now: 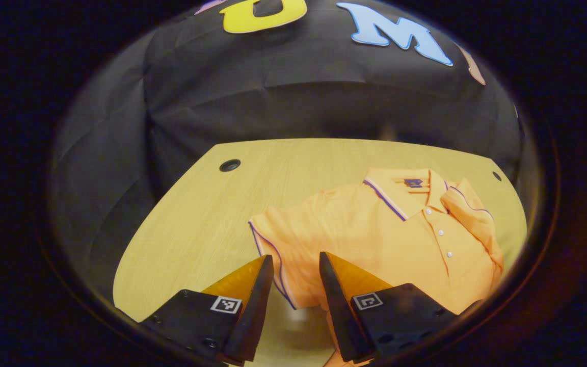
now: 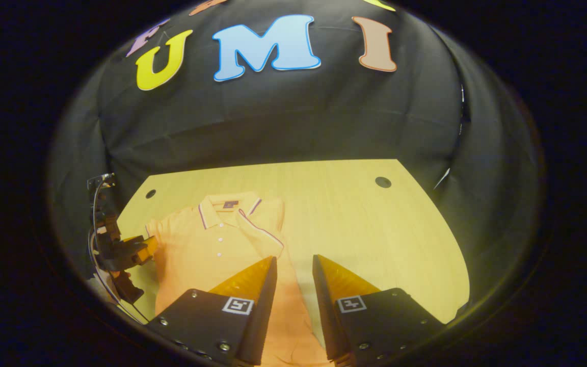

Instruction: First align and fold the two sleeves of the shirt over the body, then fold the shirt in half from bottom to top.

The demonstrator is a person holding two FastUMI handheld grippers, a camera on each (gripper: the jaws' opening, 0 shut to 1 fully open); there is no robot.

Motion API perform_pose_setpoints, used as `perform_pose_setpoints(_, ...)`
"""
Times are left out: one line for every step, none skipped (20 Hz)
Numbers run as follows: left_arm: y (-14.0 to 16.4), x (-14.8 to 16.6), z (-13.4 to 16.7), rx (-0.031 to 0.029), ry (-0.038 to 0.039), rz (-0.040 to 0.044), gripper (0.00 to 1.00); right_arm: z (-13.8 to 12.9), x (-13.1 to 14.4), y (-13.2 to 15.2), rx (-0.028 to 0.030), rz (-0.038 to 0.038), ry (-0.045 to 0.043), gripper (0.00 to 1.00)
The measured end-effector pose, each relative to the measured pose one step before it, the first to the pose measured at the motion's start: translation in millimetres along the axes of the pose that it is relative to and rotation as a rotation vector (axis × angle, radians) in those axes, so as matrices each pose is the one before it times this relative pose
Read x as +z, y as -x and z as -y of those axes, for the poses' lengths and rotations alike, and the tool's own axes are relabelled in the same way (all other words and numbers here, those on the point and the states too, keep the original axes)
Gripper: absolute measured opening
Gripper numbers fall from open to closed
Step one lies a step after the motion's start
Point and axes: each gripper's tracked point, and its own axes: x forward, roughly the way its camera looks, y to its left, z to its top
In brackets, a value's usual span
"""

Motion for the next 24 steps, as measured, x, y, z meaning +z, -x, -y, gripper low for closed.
perform_pose_setpoints(-1.60, -3.35, -5.31, 0.01155, 0.01561, -0.00689, 0.65, -2.65, -0.04, 0.12, 0.00201, -0.00299, 0.00649, 0.45)
perform_pose_setpoints(-2.09, -4.63, -0.87, 0.00181, 0.01315, -0.00782, 0.70, -1.02, 0.04, -0.74, 0.00205, -0.00150, 0.00484, 0.45)
perform_pose_setpoints(-2.66, -3.68, -0.18, 0.00119, 0.00845, -0.00914, 0.60, -0.42, 0.77, -0.82, -0.00009, -0.00159, 0.00372, 0.45)
perform_pose_setpoints(-3.52, -4.31, 1.53, -0.00229, 0.00814, -0.01055, 0.70, 0.47, -0.82, -0.59, -0.00152, -0.00176, 0.00244, 0.43)
perform_pose_setpoints(-3.40, -3.91, 1.45, -0.00002, 0.00770, -0.01217, 0.70, 0.69, 0.57, 0.96, -0.00252, -0.00186, -0.00106, 0.45)
perform_pose_setpoints(1.34, -1.06, 0.28, 0.00450, 0.00833, -0.00097, 0.70, 0.58, 0.70, -0.38, -0.00328, 0.00049, -0.00394, 0.45)
perform_pose_setpoints(-4.83, 2.67, 2.80, -0.01090, 0.00394, 0.00978, 0.70, 1.68, 1.23, 0.61, -0.00541, 0.00257, -0.00489, 0.45)
perform_pose_setpoints(1.14, -1.77, 6.22, -0.01651, 0.00443, -0.00494, 0.70, 2.18, 0.82, 0.08, -0.00699, 0.00166, -0.00551, 0.45)
perform_pose_setpoints(-3.14, 3.46, 5.19, -0.00692, 0.00558, 0.00655, 0.70, 2.31, 1.08, 0.98, -0.00628, 0.00020, -0.00529, 0.45)
perform_pose_setpoints(0.65, -2.66, -0.40, 0.00724, -0.00610, -0.00360, 0.55, 3.19, 0.29, -0.22, -0.00614, 0.00112, -0.00398, 0.45)
perform_pose_setpoints(-0.65, 0.94, 0.74, 0.00080, -0.00317, 0.00345, 0.40, 2.77, 0.54, -0.14, -0.00666, 0.00155, -0.00261, 0.45)
perform_pose_setpoints(0.51, 2.84, 2.83, -0.00072, 0.00972, 0.00945, 0.37, 2.13, 0.33, 0.19, -0.00440, 0.00093, -0.00334, 0.45)
perform_pose_setpoints(-1.63, -2.18, 0.62, 0.00462, -0.00335, -0.00392, 0.25, 1.65, 0.67, 1.15, -0.00456, 0.00200, -0.00094, 0.45)
perform_pose_setpoints(-0.23, 1.27, -0.99, 0.00668, -0.00710, 0.00103, 0.14, 2.08, 0.85, 0.00, -0.00397, -0.00027, -0.00108, 0.45)
perform_pose_setpoints(-0.40, -0.12, 0.13, 0.00759, -0.01251, -0.00164, 0.08, 0.64, 0.30, 0.43, -0.00141, 0.00052, -0.00203, 0.45)
perform_pose_setpoints(0.83, 0.98, 1.17, 0.00184, -0.00804, 0.00016, 0.09, 0.35, 0.25, 0.01, -0.00135, 0.00030, -0.00032, 0.45)
perform_pose_setpoints(-0.04, 1.86, 2.57, -0.00246, -0.00732, 0.00215, 0.08, 0.02, 0.36, 0.48, 0.00032, -0.00011, 0.00142, 0.45)
perform_pose_setpoints(0.14, 2.64, 3.76, -0.00828, -0.01025, 0.00708, 0.08, 0.29, -0.46, -0.36, -0.00060, -0.00102, 0.00272, 0.43)
perform_pose_setpoints(0.76, 3.80, 4.81, -0.00958, -0.01131, 0.00794, 0.09, 0.05, 0.22, 0.21, -0.00042, -0.00001, 0.00189, 0.43)
perform_pose_setpoints(1.58, 4.52, 5.48, -0.01143, -0.01292, 0.01014, 0.09, -0.95, -0.68, -0.63, 0.00259, -0.00206, -0.00047, 0.45)
perform_pose_setpoints(1.76, 5.02, 8.24, -0.01487, -0.01237, 0.01143, 0.09, -0.86, -0.23, -0.19, 0.00228, -0.00227, -0.00181, 0.46)
perform_pose_setpoints(1.15, 4.82, 9.23, -0.01656, -0.01085, 0.01081, 0.09, 0.05, 0.10, -0.37, 0.00086, -0.00119, -0.00073, 0.45)
perform_pose_setpoints(2.19, 6.18, 10.89, -0.02183, -0.01309, 0.01191, 0.09, -0.20, 0.54, 0.12, 0.00077, 0.00015, -0.00062, 0.45)
perform_pose_setpoints(1.84, 5.21, 13.57, -0.02312, -0.01432, 0.01082, 0.08, 0.02, -0.17, 0.24, -0.00066, 0.00009, 0.00057, 0.43)
